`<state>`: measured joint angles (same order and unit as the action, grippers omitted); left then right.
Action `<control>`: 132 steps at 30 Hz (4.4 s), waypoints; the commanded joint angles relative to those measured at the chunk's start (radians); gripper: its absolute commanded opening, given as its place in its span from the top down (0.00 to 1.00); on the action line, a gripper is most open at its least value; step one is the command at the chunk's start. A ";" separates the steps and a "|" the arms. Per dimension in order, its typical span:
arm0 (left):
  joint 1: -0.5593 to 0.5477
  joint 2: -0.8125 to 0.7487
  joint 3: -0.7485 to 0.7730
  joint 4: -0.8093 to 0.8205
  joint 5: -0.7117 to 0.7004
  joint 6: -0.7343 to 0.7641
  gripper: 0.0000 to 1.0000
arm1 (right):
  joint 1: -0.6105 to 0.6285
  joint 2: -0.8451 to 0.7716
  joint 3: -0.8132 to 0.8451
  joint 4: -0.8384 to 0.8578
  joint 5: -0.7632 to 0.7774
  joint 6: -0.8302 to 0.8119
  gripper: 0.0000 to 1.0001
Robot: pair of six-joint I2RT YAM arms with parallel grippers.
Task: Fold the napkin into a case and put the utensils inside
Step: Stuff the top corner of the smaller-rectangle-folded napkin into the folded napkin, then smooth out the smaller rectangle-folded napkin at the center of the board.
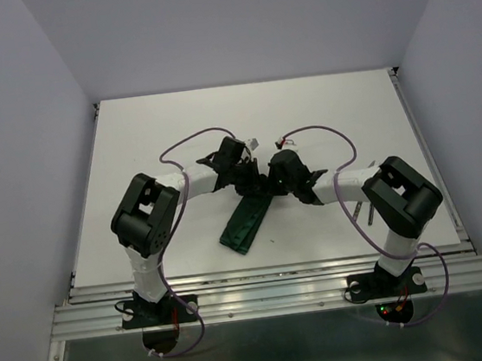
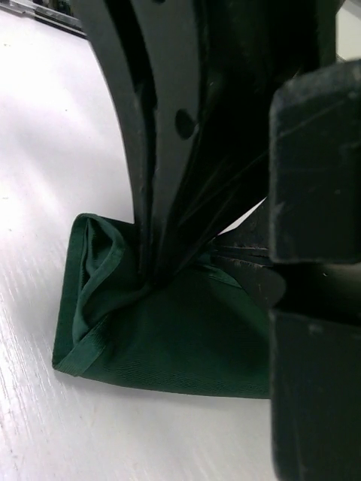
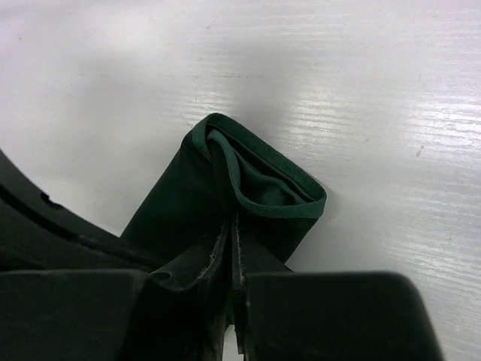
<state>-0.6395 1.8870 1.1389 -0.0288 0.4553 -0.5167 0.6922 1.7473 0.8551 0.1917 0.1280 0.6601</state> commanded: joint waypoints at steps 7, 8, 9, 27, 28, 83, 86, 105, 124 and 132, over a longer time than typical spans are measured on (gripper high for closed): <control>0.034 -0.167 -0.002 -0.100 -0.050 0.047 1.00 | 0.006 -0.075 0.028 -0.067 0.028 -0.022 0.70; 0.043 -0.172 -0.007 -0.102 -0.053 0.047 1.00 | 0.006 -0.106 0.028 -0.072 0.032 -0.030 0.67; 0.064 -0.175 -0.013 -0.103 -0.067 0.047 1.00 | 0.006 -0.118 0.028 -0.077 0.041 -0.033 0.59; 0.115 -0.127 -0.073 -0.163 -0.264 0.015 1.00 | -0.003 -0.256 -0.116 -0.092 0.061 0.012 0.76; 0.115 -0.124 -0.077 -0.164 -0.264 0.015 1.00 | -0.003 -0.253 -0.126 -0.083 0.049 0.019 0.80; -0.186 -0.359 -0.037 -0.422 -0.696 0.026 0.38 | -0.086 -0.420 -0.257 -0.130 0.058 0.052 0.69; -0.268 -0.341 -0.037 -0.457 -0.756 0.000 0.21 | -0.086 -0.413 -0.252 -0.130 0.052 0.052 0.69; -0.457 -0.200 -0.070 -0.533 -0.880 0.029 0.47 | -0.086 -0.378 -0.266 -0.071 -0.079 0.067 0.69; -0.456 -0.128 -0.099 -0.471 -0.865 0.047 0.87 | -0.019 -0.321 -0.366 0.124 -0.223 0.219 0.69; -0.419 -0.170 -0.125 -0.408 -0.790 0.080 1.00 | 0.030 -0.292 -0.407 0.228 -0.225 0.286 0.63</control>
<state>-1.0798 1.7489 1.0523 -0.4770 -0.3790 -0.4534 0.7071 1.4475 0.4572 0.3099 -0.0883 0.9020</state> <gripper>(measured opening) 0.026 0.372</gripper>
